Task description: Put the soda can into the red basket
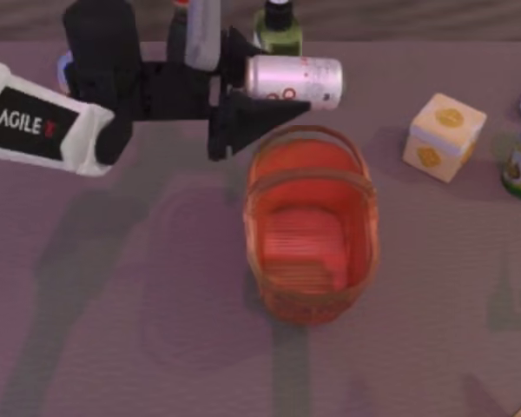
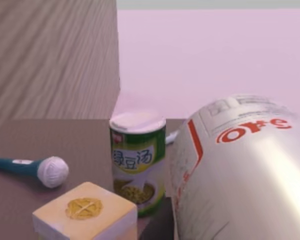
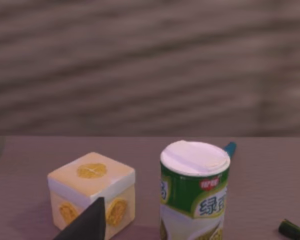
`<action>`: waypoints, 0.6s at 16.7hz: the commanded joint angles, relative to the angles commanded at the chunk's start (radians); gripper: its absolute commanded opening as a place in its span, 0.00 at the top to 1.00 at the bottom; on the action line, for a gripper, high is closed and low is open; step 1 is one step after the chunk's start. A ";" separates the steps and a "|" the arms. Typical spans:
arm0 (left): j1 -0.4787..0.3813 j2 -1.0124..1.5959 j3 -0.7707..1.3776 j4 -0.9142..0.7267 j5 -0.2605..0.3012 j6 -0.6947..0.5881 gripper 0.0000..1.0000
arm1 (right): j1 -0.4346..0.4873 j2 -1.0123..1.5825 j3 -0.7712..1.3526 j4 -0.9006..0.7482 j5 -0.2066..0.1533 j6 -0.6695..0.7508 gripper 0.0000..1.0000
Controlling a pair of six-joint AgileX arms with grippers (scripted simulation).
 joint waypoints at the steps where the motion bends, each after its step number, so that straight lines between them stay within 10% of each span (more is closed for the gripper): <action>1: 0.003 0.032 -0.011 0.048 0.000 -0.001 1.00 | 0.000 0.000 0.000 0.000 0.000 0.000 0.00; 10: 0.012 0.123 -0.046 0.171 -0.002 -0.005 0.92 | 0.000 0.000 0.000 0.000 0.000 0.000 0.00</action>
